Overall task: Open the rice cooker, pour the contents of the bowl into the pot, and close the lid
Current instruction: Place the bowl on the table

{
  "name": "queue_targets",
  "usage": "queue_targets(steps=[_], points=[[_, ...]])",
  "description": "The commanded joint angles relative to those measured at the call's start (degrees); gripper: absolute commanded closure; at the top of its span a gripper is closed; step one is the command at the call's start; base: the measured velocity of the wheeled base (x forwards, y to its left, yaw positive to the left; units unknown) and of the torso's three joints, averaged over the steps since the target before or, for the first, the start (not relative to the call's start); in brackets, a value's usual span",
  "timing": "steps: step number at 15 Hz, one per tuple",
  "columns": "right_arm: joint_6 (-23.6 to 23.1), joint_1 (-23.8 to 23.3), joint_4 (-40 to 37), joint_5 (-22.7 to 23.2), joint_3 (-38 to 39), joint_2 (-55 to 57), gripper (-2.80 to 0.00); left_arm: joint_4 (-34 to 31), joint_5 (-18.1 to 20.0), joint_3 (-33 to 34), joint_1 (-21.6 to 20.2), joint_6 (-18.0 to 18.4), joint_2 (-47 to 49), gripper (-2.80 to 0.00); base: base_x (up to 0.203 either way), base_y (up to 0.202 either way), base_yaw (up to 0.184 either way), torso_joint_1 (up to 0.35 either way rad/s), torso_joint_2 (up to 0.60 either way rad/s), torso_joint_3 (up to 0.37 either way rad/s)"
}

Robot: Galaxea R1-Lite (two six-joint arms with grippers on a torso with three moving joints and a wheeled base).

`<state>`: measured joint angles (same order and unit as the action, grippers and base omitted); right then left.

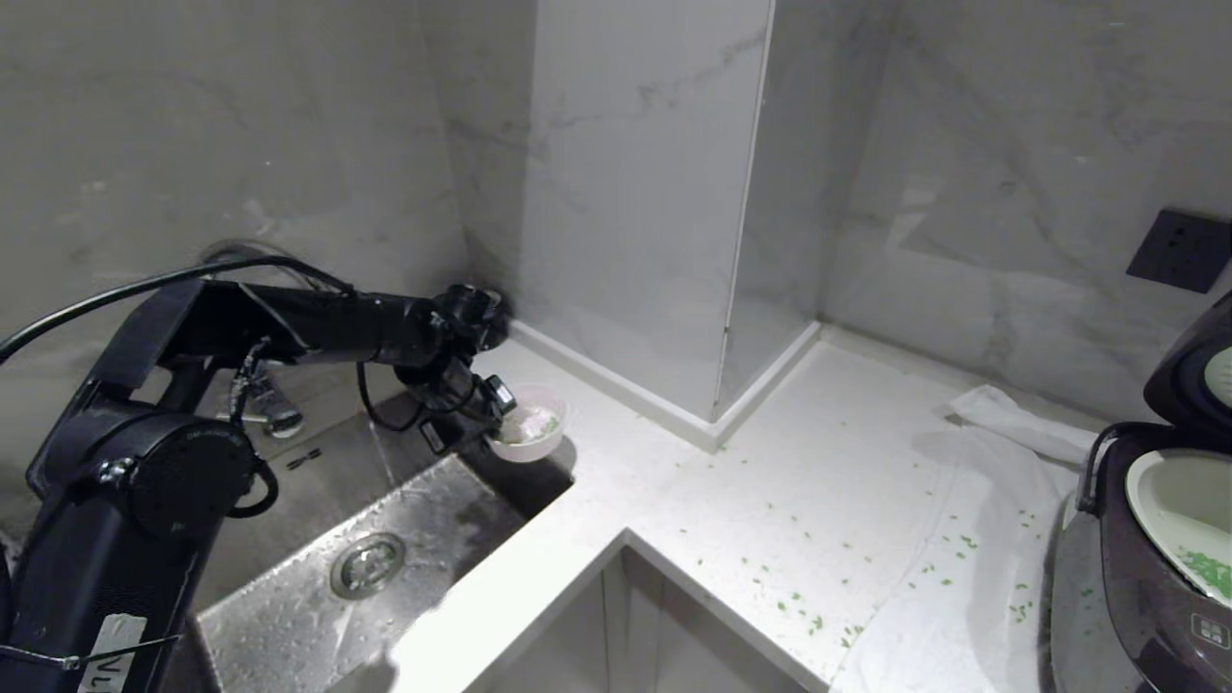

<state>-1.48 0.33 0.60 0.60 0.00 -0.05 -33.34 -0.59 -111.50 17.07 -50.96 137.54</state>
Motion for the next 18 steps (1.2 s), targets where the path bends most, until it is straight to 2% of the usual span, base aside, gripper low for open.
queue_targets(steps=[1, 7, 12, 16, 17, 18], points=[[0.0, 0.0, 0.0, 0.0, 0.1, 0.0, 0.00, 0.0, -0.1, -0.3, 4.4, -0.2, 0.5, 0.00, 0.000, 0.000, 0.000, 0.000, 0.00, 0.000], [0.0, 0.0, 0.0, 0.0, 0.1, 0.0, 0.00, 1.0, -0.7, -0.5, 10.3, -0.6, 4.8, 0.00, 0.000, 0.000, 0.000, 0.000, 0.00, 0.000], [0.0, 0.0, 0.0, 0.0, 0.1, 0.0, 0.00, 1.1, -0.8, -0.6, 13.5, -0.9, 6.0, 0.00, 0.000, 0.000, 0.000, 0.000, 0.00, 0.000], [0.0, 0.0, 0.0, 0.0, 0.1, 0.0, 0.00, 3.0, -1.2, -0.6, 14.2, -1.9, 7.0, 0.00, 0.000, 0.000, 0.000, 0.000, 0.00, 0.000], [0.0, 0.0, 0.0, 0.0, 0.1, 0.0, 0.00, 3.0, -1.3, -0.6, 14.3, -1.9, 7.1, -2.80, 0.000, 0.000, 0.000, 0.000, 0.00, 0.000], [0.0, 0.0, 0.0, 0.0, 0.1, 0.0, 0.00, 3.1, -1.3, -0.6, 14.2, -2.2, 7.3, -2.80, 0.000, 0.000, 0.000, 0.000, 0.00, 0.000]])
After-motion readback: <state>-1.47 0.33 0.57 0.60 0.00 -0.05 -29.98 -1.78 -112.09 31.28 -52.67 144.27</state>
